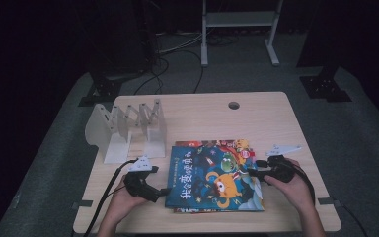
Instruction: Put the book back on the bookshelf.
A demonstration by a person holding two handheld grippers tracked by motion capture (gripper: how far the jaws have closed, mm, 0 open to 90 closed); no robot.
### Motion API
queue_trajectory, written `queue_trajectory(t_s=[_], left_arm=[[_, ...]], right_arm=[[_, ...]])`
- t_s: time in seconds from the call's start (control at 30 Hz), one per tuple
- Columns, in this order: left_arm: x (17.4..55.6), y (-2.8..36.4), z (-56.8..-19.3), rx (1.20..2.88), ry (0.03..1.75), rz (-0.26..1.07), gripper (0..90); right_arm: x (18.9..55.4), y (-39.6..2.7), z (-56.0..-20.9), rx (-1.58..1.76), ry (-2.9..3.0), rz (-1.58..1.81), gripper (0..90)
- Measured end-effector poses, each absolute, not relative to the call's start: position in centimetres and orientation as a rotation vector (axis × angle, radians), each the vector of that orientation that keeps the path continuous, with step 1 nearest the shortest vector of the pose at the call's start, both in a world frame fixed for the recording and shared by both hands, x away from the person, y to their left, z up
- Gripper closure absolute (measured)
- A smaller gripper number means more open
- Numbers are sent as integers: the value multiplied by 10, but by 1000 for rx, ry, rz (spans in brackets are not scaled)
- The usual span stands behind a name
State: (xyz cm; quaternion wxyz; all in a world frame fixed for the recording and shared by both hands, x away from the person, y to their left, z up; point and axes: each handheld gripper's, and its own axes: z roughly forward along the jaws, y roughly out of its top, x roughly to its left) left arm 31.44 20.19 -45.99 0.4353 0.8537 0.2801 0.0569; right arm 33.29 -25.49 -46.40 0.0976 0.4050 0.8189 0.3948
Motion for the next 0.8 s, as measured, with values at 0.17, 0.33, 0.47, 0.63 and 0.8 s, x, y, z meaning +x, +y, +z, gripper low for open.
queue_trajectory(t_s=[0.17,0.33,0.47,0.63,0.8], left_arm=[[316,213,-462,2132,746,147,0],[318,218,-466,2137,788,107,0],[318,216,-469,2138,797,75,0],[319,216,-471,2131,813,22,0],[320,213,-473,2130,808,-23,0]], right_arm=[[330,-233,-461,1150,2441,1145,451],[327,-218,-461,1099,2453,1144,453],[324,-212,-460,1069,2472,1149,451],[318,-211,-460,1041,2479,1153,450],[314,-210,-461,1001,2479,1149,441]])
